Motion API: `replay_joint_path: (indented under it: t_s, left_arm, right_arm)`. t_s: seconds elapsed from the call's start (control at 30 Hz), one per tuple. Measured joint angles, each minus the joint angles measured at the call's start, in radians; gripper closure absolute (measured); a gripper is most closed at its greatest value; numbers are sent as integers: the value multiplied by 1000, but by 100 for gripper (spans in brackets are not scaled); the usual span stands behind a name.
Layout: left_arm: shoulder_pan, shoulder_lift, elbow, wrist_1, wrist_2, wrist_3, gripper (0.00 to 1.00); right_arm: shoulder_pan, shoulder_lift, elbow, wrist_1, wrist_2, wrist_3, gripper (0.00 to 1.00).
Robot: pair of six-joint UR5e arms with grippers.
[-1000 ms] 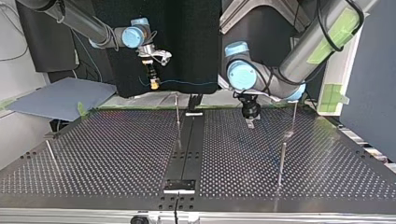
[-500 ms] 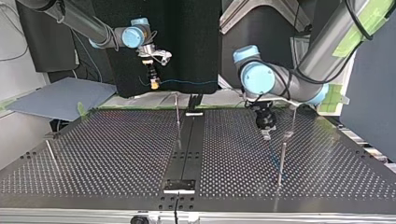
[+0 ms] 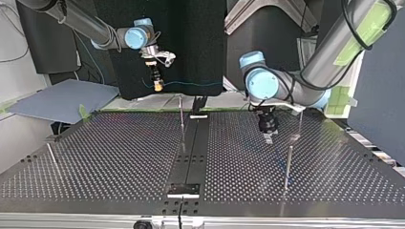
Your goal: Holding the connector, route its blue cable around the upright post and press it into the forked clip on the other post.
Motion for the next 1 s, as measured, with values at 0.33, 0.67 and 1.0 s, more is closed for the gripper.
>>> replay_joint_path:
  t_s: [0.33,0.67,1.0]
  left_arm:
    - [24,-54,12,19,-1,14,0]
    - [23,-121,13,20,0,28,0]
    - [15,-142,12,14,-13,33,0]
  right_arm:
    - [0,0,0,-1,0,0,100]
    - [0,0,0,-1,0,0,100]
    - [3,0,0,0,0,0,100]
